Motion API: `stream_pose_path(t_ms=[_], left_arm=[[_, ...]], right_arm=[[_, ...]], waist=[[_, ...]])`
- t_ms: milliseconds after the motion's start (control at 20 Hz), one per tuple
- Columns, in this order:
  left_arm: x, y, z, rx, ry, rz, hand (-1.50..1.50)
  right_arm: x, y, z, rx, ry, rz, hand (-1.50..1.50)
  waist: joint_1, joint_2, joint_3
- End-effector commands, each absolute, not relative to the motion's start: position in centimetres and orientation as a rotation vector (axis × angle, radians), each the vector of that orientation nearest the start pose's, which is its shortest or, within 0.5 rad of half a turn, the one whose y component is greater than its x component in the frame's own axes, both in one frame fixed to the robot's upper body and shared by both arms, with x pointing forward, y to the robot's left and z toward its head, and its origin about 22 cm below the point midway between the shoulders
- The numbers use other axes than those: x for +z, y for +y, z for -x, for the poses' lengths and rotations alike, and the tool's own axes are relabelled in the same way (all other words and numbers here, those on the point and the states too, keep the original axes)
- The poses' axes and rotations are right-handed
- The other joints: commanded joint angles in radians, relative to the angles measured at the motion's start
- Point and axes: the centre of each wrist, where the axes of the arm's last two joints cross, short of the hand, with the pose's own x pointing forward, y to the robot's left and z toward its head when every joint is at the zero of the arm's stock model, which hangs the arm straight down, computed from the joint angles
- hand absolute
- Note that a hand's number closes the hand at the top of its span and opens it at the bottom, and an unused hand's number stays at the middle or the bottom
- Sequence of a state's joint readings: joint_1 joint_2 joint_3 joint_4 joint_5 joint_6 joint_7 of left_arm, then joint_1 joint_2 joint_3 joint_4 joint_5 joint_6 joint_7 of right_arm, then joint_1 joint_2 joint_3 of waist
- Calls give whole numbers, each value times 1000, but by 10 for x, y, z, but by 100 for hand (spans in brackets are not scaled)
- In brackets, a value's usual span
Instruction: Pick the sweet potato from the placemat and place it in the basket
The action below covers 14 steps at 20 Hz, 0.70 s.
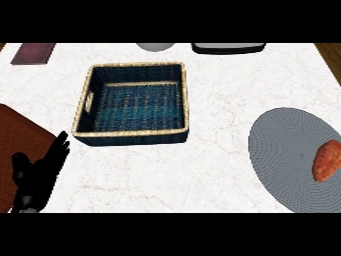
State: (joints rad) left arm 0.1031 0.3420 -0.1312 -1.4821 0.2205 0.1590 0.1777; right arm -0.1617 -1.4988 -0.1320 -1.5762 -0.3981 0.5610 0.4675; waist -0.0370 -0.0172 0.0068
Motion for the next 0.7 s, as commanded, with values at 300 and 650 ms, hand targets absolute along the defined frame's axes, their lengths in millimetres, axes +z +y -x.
stream_pose_path(t_ms=[300,650], left_arm=[[-42,298,-197,1,-1006,-162,0],[-42,306,-196,-17,-991,-167,0]], right_arm=[[331,-434,-236,997,-910,714,-150],[269,-419,-234,947,-951,691,-150]], waist=[[-1,9,-6],[19,14,-7]])
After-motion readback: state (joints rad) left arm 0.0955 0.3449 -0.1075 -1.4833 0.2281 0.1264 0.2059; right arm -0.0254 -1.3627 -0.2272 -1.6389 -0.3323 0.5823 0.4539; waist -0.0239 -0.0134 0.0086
